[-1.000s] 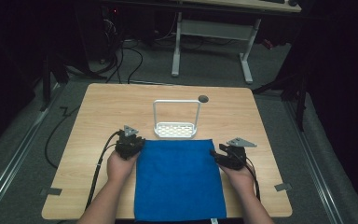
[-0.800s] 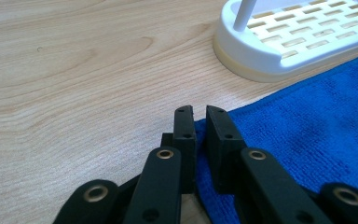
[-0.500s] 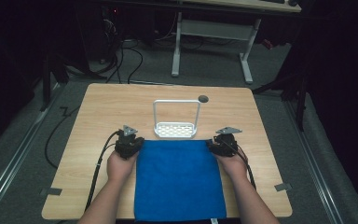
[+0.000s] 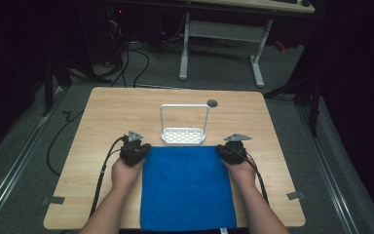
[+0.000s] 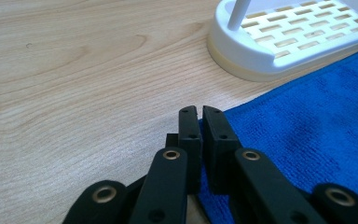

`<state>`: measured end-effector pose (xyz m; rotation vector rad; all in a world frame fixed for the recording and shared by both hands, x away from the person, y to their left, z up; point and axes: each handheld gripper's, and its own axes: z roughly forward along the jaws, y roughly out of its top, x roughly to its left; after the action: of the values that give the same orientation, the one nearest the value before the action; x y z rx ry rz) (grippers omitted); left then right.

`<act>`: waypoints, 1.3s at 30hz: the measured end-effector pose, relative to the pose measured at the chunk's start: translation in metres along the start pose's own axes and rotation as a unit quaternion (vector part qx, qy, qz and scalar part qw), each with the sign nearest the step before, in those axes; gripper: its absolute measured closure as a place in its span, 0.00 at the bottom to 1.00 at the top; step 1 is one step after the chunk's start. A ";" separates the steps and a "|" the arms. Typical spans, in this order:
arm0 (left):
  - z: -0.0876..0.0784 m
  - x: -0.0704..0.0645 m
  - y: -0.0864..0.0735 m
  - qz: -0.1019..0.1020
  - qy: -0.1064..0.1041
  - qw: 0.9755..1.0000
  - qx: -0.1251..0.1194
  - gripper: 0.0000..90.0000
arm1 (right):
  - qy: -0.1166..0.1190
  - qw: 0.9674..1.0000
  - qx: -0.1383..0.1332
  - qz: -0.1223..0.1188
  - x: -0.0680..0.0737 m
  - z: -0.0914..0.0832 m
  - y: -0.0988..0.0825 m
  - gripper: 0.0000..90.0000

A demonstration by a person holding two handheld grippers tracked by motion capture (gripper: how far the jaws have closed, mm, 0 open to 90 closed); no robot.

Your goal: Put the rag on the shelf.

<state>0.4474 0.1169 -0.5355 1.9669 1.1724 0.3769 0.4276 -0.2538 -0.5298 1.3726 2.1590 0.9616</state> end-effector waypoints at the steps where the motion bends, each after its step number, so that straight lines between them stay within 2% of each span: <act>1: 0.000 0.000 0.000 -0.001 -0.002 1.000 0.001 0.96 | 0.000 1.000 0.001 0.000 0.001 0.000 0.000 0.98; 4: -0.001 0.000 0.000 0.002 -0.006 1.000 0.001 0.96 | -0.007 1.000 -0.004 -0.011 0.002 -0.004 0.000 0.99; 5: -0.002 -0.002 -0.001 0.013 -0.003 1.000 -0.003 0.97 | -0.007 0.999 -0.027 -0.016 0.004 -0.010 -0.003 0.99; 6: -0.002 -0.002 -0.001 0.013 -0.003 1.000 -0.003 0.97 | -0.009 0.999 -0.036 -0.017 0.005 -0.014 -0.006 0.99; 9: -0.006 -0.008 -0.003 0.041 0.001 0.999 -0.018 0.97 | -0.006 0.999 -0.041 -0.021 0.005 -0.018 -0.008 0.99; 10: -0.007 -0.008 -0.003 0.043 -0.003 0.999 -0.015 0.97 | -0.006 0.999 -0.043 -0.026 0.005 -0.021 -0.008 0.99; 11: -0.008 -0.006 -0.003 0.030 -0.008 0.999 -0.014 0.97 | -0.004 0.999 -0.049 -0.023 0.005 -0.025 -0.008 0.99; 12: -0.010 -0.003 -0.004 0.008 -0.021 1.000 -0.019 0.97 | 0.004 0.998 -0.058 -0.014 0.005 -0.028 -0.010 0.99; 13: -0.013 -0.002 -0.005 -0.005 -0.029 0.999 -0.029 0.97 | 0.008 0.998 -0.064 -0.013 0.005 -0.030 -0.011 0.99; 14: -0.016 -0.003 -0.005 -0.009 -0.031 0.999 -0.038 0.97 | 0.010 0.997 -0.070 -0.013 0.006 -0.033 -0.012 0.99; 16: -0.022 -0.007 -0.003 0.002 -0.028 0.998 -0.050 0.97 | 0.007 0.997 -0.076 -0.021 0.009 -0.036 -0.012 0.99; 18: -0.027 -0.011 -0.001 0.012 -0.024 0.998 -0.063 0.97 | 0.008 0.996 -0.088 -0.019 0.011 -0.041 -0.011 0.99; 25: -0.050 -0.017 -0.001 0.017 -0.031 0.994 -0.101 0.97 | 0.013 0.993 -0.120 -0.015 0.020 -0.061 -0.010 0.99; 30: -0.068 -0.021 0.002 0.018 -0.037 0.990 -0.133 0.97 | 0.011 0.989 -0.148 -0.014 0.022 -0.082 -0.008 0.99; 33: -0.076 -0.024 0.005 0.025 -0.035 0.988 -0.145 0.97 | 0.010 0.987 -0.162 -0.015 0.024 -0.093 -0.006 0.99; 39: -0.092 -0.032 0.013 0.036 -0.036 0.983 -0.176 0.97 | 0.016 0.982 -0.189 -0.024 0.029 -0.106 0.002 0.99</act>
<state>0.3830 0.1317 -0.4628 1.7022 0.9196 0.5101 0.3470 -0.2624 -0.4558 1.1238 1.8937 1.3006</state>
